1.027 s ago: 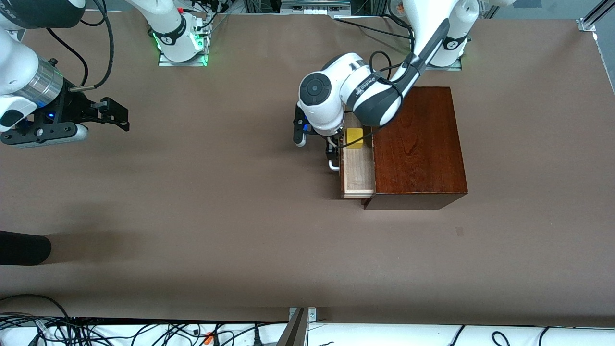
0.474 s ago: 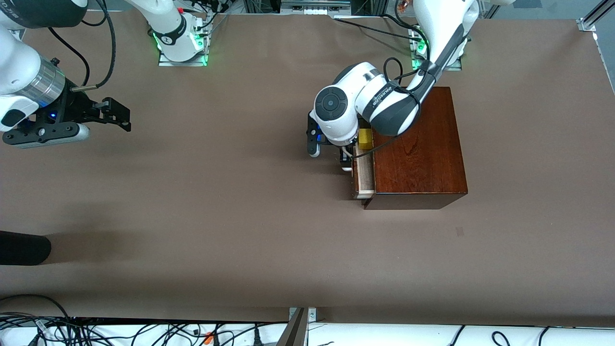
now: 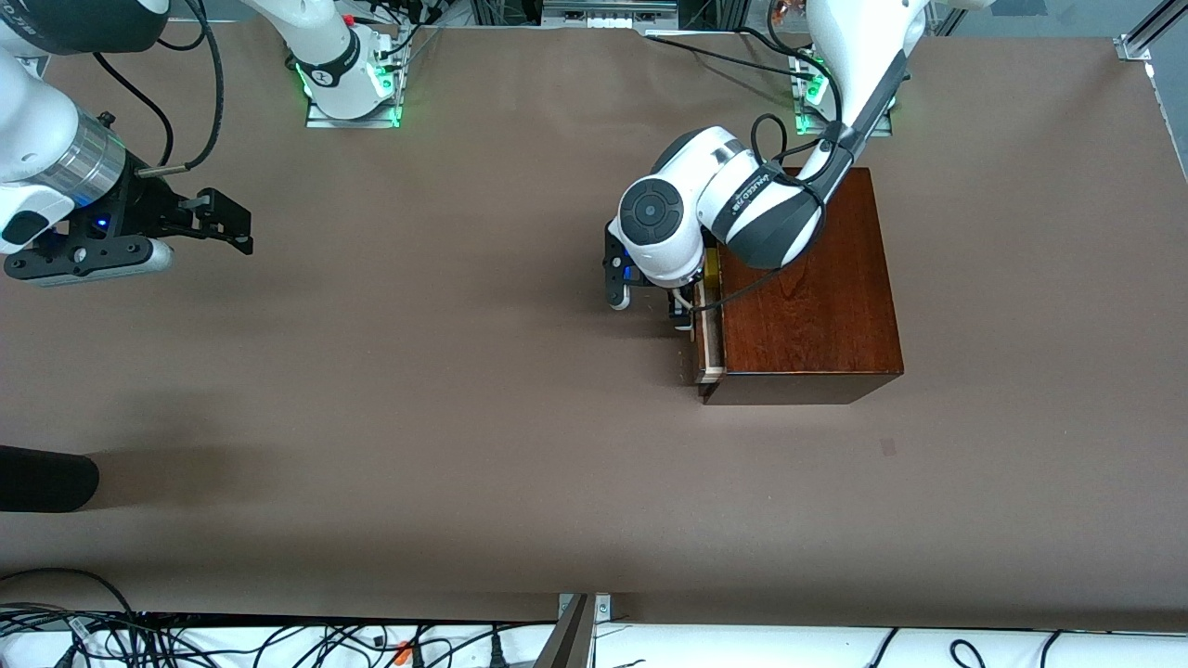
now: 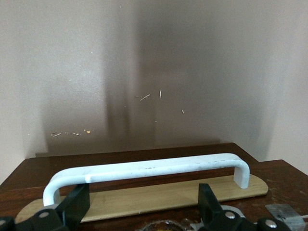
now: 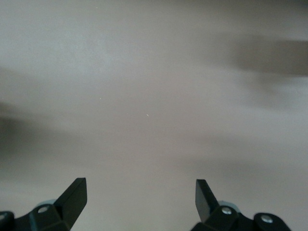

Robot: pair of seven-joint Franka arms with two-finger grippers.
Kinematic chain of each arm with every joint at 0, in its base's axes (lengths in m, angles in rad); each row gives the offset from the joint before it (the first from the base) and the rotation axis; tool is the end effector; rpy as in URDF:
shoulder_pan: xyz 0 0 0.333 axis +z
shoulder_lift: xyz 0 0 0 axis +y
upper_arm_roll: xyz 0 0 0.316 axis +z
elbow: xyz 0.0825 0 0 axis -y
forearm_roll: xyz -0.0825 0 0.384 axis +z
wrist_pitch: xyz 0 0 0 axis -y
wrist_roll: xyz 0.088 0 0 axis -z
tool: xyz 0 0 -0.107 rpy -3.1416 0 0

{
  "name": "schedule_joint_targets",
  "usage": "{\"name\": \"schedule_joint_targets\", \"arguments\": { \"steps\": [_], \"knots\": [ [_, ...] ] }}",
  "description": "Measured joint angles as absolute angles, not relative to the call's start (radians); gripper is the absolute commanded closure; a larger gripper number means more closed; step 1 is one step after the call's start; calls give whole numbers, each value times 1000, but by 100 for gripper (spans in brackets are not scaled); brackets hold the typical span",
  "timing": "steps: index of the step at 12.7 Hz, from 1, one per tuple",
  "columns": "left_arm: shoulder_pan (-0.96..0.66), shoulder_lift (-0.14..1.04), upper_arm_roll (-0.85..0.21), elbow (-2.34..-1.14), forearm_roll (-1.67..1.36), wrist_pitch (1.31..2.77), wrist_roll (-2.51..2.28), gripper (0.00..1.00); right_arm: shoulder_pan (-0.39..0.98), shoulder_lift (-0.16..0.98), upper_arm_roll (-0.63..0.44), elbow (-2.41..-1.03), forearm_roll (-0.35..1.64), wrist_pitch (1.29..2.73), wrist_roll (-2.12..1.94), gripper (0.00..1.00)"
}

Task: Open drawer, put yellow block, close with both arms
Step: 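Push the drawer shut into the box with the left gripper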

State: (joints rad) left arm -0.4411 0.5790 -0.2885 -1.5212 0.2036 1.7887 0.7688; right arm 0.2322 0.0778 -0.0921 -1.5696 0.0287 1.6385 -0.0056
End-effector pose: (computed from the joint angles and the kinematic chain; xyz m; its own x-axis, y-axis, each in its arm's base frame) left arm 0.5260 -0.4110 0.3126 0.0011 -0.9760 -0.2177 -0.9828 -0.0413 0.1802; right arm 0.5766 0.0862 0.5869 0.9896 0.1435 -0.0085 0.1433 -0.9895 -0.0215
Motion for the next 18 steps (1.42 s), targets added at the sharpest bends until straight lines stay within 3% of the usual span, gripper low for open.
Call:
{"name": "schedule_joint_targets", "arguments": {
  "steps": [18],
  "knots": [
    [-437,582,-253,-1521,203,1766,768,0,232,78,-93,-1570,34,1639,-5,0]
  ]
}}
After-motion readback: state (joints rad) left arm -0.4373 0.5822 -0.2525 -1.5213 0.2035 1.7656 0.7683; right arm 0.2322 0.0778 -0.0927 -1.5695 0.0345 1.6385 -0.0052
